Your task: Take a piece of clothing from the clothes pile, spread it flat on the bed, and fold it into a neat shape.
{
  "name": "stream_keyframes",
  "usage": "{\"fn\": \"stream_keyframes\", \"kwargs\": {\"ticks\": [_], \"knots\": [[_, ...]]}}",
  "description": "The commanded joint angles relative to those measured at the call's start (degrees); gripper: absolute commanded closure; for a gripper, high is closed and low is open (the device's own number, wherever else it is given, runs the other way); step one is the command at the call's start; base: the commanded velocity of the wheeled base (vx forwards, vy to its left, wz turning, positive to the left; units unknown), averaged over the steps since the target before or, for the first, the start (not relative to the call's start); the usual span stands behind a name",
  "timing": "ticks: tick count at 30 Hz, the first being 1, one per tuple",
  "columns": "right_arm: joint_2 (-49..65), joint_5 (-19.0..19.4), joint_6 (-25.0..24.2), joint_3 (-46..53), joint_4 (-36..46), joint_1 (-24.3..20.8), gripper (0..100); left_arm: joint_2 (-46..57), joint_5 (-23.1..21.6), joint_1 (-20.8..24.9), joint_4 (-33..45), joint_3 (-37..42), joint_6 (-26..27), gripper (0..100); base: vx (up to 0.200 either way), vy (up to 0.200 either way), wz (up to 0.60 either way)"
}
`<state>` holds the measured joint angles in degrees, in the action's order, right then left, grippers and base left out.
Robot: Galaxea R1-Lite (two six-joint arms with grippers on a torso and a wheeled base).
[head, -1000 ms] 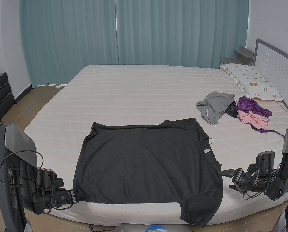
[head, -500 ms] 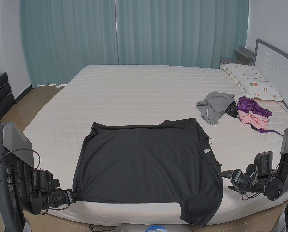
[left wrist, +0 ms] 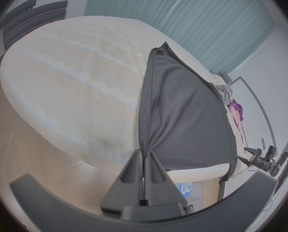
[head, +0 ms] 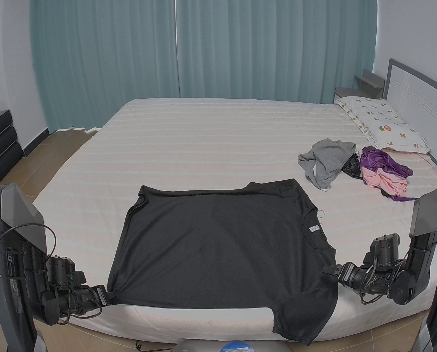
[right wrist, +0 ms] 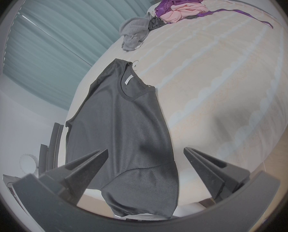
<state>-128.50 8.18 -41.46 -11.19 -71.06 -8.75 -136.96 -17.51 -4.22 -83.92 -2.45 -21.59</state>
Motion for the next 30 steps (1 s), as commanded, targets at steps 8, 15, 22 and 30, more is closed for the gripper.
{"fn": "stream_keyframes", "kwargs": {"ticks": [8,15,22,30], "knots": [[-2.9,-0.3,0.5,-9.1,9.8,-1.3,0,0.0,0.0,-0.1,0.0,0.1,0.0,100,0.000,0.000,0.00],[-2.3,-0.6,0.4,-10.4,9.8,-0.7,100,0.0,0.0,0.0,0.0,0.1,0.0,100,0.000,0.000,0.00],[-2.2,-3.2,0.4,-14.5,9.5,0.0,100,0.0,0.0,0.0,0.0,0.3,0.0,100,0.000,0.000,0.00],[-2.5,-3.3,1.5,-17.9,10.0,-0.3,100,-0.1,0.0,0.1,0.0,0.3,0.0,100,0.000,0.000,0.00]]}}
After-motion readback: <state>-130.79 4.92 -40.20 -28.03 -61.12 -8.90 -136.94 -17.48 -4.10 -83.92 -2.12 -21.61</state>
